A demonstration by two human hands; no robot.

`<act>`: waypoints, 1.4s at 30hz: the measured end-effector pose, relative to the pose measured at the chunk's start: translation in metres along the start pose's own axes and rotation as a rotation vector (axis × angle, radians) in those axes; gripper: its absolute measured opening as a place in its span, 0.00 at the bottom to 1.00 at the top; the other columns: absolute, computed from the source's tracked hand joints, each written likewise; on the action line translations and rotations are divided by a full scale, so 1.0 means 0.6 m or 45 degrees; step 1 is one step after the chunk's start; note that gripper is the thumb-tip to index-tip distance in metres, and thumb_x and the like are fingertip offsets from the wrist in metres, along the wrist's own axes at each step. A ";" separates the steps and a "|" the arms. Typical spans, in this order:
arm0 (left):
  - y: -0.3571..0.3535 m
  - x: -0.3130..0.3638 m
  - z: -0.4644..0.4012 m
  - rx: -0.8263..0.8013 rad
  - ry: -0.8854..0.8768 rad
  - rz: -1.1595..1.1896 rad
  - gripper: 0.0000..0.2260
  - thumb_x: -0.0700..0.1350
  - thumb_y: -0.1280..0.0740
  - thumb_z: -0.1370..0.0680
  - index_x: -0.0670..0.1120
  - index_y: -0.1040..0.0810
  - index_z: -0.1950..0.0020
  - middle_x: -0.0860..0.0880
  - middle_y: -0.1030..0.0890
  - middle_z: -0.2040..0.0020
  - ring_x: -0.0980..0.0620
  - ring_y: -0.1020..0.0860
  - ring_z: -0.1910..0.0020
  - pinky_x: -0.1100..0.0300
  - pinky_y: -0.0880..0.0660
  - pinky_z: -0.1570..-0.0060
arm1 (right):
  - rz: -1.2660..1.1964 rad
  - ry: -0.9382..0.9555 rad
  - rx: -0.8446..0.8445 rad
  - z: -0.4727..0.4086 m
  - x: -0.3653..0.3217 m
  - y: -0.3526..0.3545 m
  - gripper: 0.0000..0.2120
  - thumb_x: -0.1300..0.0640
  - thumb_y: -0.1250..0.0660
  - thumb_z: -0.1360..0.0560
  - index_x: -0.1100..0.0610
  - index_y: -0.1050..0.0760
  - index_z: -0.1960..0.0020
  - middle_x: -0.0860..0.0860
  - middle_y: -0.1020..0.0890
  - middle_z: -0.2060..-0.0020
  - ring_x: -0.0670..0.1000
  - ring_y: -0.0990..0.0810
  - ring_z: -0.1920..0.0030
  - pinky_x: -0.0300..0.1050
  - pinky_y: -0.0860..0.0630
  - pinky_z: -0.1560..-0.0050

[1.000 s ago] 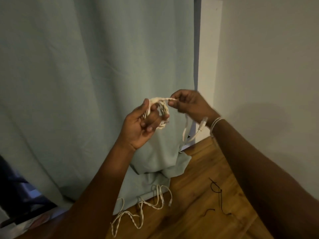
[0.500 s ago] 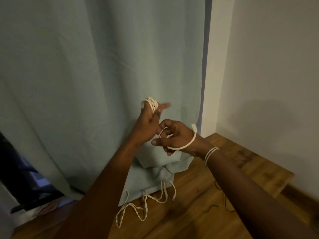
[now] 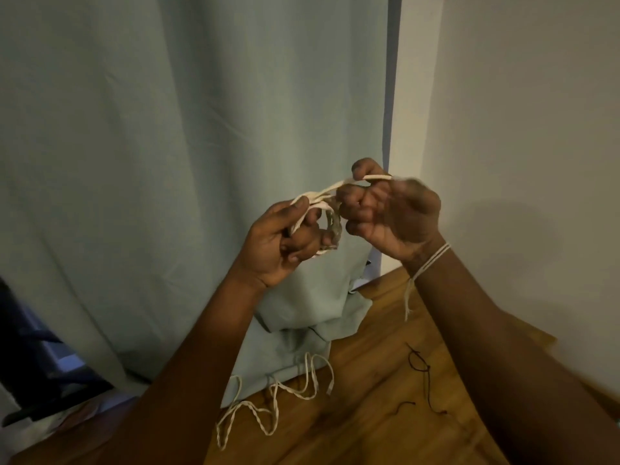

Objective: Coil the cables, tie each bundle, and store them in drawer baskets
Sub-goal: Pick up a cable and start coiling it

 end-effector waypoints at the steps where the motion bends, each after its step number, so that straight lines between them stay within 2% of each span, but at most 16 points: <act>1: -0.003 0.001 -0.002 0.007 -0.003 0.078 0.14 0.53 0.32 0.23 0.43 0.24 0.61 0.55 0.32 0.80 0.54 0.41 0.82 0.60 0.29 0.63 | -0.098 0.073 0.082 -0.001 0.005 0.008 0.16 0.53 0.28 0.28 0.62 0.26 0.45 0.56 0.22 0.62 0.49 0.23 0.68 0.39 0.25 0.67; 2: -0.006 0.000 -0.002 0.024 0.004 0.137 0.14 0.51 0.36 0.21 0.43 0.24 0.61 0.55 0.32 0.80 0.55 0.38 0.82 0.60 0.27 0.60 | -0.177 0.172 0.187 0.002 0.013 0.017 0.16 0.50 0.30 0.27 0.61 0.24 0.47 0.53 0.25 0.67 0.47 0.27 0.72 0.37 0.30 0.71; 4: -0.007 -0.006 -0.005 0.085 0.027 0.200 0.16 0.51 0.42 0.20 0.44 0.26 0.63 0.55 0.34 0.81 0.57 0.37 0.83 0.60 0.28 0.59 | -0.278 0.379 0.396 0.011 0.030 0.033 0.15 0.49 0.35 0.26 0.60 0.23 0.49 0.50 0.29 0.72 0.45 0.31 0.76 0.36 0.36 0.75; 7: -0.009 -0.005 -0.005 0.183 -0.033 0.316 0.19 0.51 0.45 0.19 0.45 0.26 0.65 0.54 0.35 0.82 0.57 0.38 0.83 0.60 0.34 0.59 | -0.542 0.583 0.442 0.018 0.062 0.034 0.07 0.57 0.35 0.24 0.61 0.25 0.52 0.51 0.26 0.73 0.45 0.29 0.77 0.35 0.32 0.76; 9: -0.004 0.004 -0.003 0.248 -0.128 0.417 0.19 0.51 0.45 0.18 0.45 0.27 0.66 0.53 0.35 0.82 0.57 0.38 0.84 0.60 0.29 0.59 | -0.644 0.658 0.502 0.023 0.079 0.038 0.04 0.62 0.34 0.24 0.63 0.23 0.53 0.52 0.25 0.72 0.45 0.27 0.76 0.35 0.28 0.75; 13: 0.004 0.022 0.000 0.360 -0.200 0.436 0.18 0.49 0.45 0.19 0.45 0.29 0.66 0.53 0.37 0.82 0.56 0.39 0.84 0.60 0.24 0.60 | -0.409 0.628 0.857 0.035 0.099 0.063 0.06 0.59 0.36 0.23 0.59 0.20 0.53 0.51 0.23 0.67 0.43 0.26 0.72 0.34 0.27 0.73; 17: 0.021 0.013 0.007 0.553 -0.231 0.420 0.18 0.48 0.44 0.19 0.45 0.29 0.68 0.52 0.39 0.82 0.56 0.41 0.83 0.60 0.25 0.60 | -0.291 0.603 1.091 0.040 0.108 0.072 0.03 0.59 0.33 0.24 0.56 0.21 0.55 0.50 0.21 0.65 0.44 0.24 0.71 0.35 0.27 0.73; 20: 0.033 0.007 0.008 0.635 -0.261 0.438 0.18 0.48 0.44 0.18 0.45 0.30 0.67 0.52 0.40 0.82 0.56 0.41 0.83 0.60 0.27 0.59 | -0.050 0.445 1.226 0.050 0.128 0.076 0.04 0.60 0.32 0.23 0.55 0.18 0.54 0.51 0.18 0.61 0.47 0.22 0.66 0.39 0.25 0.67; 25: 0.047 0.001 0.010 0.680 -0.257 0.359 0.19 0.48 0.46 0.17 0.44 0.32 0.67 0.52 0.39 0.82 0.56 0.40 0.83 0.60 0.25 0.61 | 0.487 0.226 1.163 0.045 0.130 0.068 0.06 0.62 0.34 0.21 0.58 0.18 0.53 0.57 0.16 0.53 0.56 0.18 0.50 0.52 0.21 0.49; 27: 0.053 -0.007 0.012 0.666 -0.240 0.320 0.19 0.48 0.45 0.17 0.44 0.32 0.66 0.52 0.38 0.82 0.56 0.40 0.84 0.58 0.30 0.61 | 0.542 0.198 1.158 0.033 0.118 0.058 0.11 0.58 0.36 0.20 0.57 0.18 0.58 0.57 0.16 0.59 0.56 0.17 0.53 0.53 0.20 0.51; 29: 0.051 -0.014 0.011 0.634 -0.228 0.289 0.18 0.48 0.44 0.18 0.44 0.31 0.66 0.52 0.38 0.82 0.55 0.38 0.84 0.56 0.36 0.62 | 0.667 0.210 1.258 0.026 0.106 0.057 0.13 0.53 0.35 0.20 0.59 0.17 0.59 0.57 0.16 0.63 0.55 0.17 0.59 0.51 0.18 0.55; 31: 0.045 -0.019 0.007 0.607 -0.223 0.293 0.17 0.48 0.44 0.18 0.44 0.32 0.66 0.52 0.38 0.82 0.55 0.37 0.84 0.56 0.37 0.62 | 0.734 0.262 1.330 0.023 0.104 0.058 0.14 0.51 0.32 0.22 0.63 0.19 0.53 0.59 0.17 0.63 0.54 0.18 0.63 0.48 0.19 0.61; 33: 0.035 -0.020 0.003 0.572 -0.220 0.279 0.17 0.48 0.45 0.18 0.43 0.32 0.65 0.52 0.37 0.82 0.55 0.38 0.84 0.56 0.36 0.64 | 0.700 0.337 1.360 0.025 0.106 0.058 0.20 0.47 0.30 0.25 0.64 0.23 0.47 0.56 0.19 0.65 0.51 0.22 0.70 0.43 0.24 0.70; 36: 0.039 -0.022 0.002 0.576 -0.214 0.274 0.18 0.48 0.45 0.17 0.44 0.31 0.65 0.52 0.36 0.82 0.55 0.38 0.84 0.57 0.37 0.64 | 0.776 0.429 1.290 0.031 0.100 0.055 0.24 0.44 0.33 0.27 0.59 0.28 0.38 0.52 0.20 0.65 0.49 0.27 0.76 0.39 0.30 0.77; 39: 0.044 -0.021 0.000 0.519 -0.227 0.325 0.18 0.49 0.44 0.18 0.44 0.29 0.66 0.52 0.36 0.81 0.55 0.39 0.83 0.55 0.37 0.61 | 1.027 0.492 1.313 0.033 0.091 0.048 0.22 0.43 0.38 0.24 0.53 0.23 0.35 0.50 0.18 0.61 0.51 0.25 0.75 0.40 0.28 0.77; 42: 0.041 -0.022 -0.004 0.467 -0.202 0.333 0.20 0.50 0.45 0.18 0.45 0.28 0.68 0.52 0.36 0.82 0.56 0.39 0.84 0.56 0.37 0.63 | 1.179 0.447 1.345 0.024 0.093 0.046 0.21 0.46 0.42 0.20 0.60 0.17 0.45 0.57 0.16 0.63 0.56 0.17 0.65 0.45 0.19 0.67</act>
Point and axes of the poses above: each hand's wrist, its own z-axis away from the middle knuckle, its own y-axis out of the back of the hand, x = y × z, the point moved 6 cm from there along -z, towards the middle knuckle
